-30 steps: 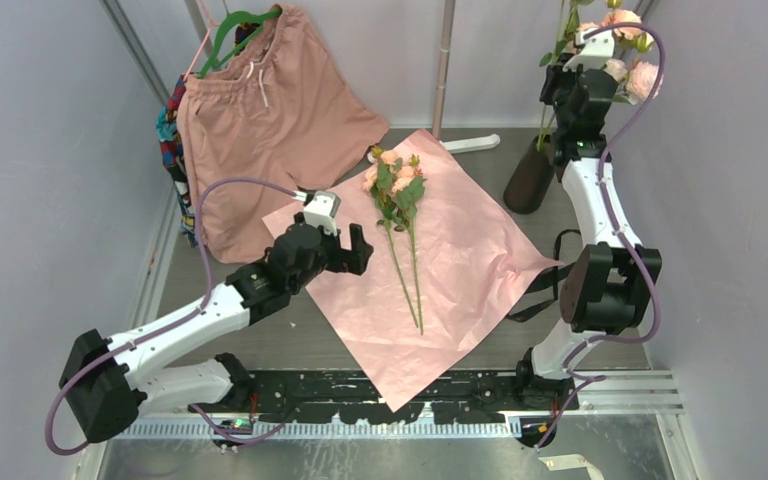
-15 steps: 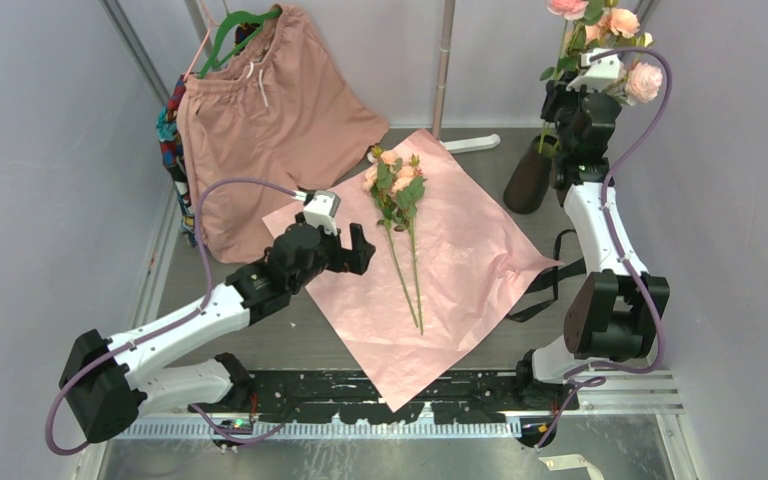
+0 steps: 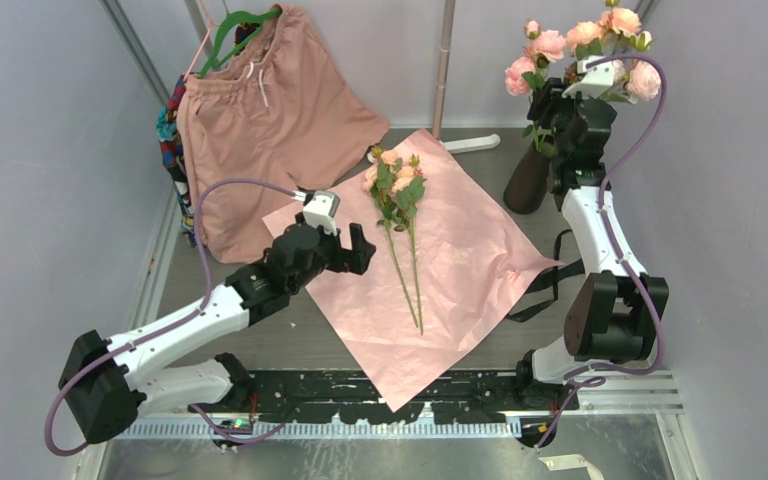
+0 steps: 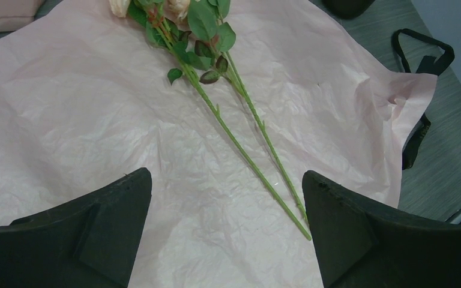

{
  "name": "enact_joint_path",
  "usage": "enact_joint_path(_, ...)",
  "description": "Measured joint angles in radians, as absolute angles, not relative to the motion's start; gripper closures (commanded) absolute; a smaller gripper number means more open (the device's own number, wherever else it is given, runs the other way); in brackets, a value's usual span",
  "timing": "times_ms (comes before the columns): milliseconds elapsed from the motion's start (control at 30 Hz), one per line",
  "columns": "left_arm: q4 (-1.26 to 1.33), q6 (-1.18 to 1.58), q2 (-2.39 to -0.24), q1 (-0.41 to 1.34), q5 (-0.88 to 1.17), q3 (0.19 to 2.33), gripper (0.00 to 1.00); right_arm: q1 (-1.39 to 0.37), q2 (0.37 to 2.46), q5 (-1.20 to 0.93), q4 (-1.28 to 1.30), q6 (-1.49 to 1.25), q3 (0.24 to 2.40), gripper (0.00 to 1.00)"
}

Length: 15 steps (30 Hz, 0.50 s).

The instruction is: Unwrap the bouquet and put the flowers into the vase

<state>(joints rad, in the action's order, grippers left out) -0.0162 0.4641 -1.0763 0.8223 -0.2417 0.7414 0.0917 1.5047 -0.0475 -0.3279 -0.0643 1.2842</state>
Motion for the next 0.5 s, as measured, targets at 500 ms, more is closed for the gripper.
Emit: enact_joint_path(500, -0.006, 0.476, -1.172, 0.822, -0.216, 0.772, 0.00, 0.080, 1.301, -0.155, -0.371, -0.146, 1.195, 0.44)
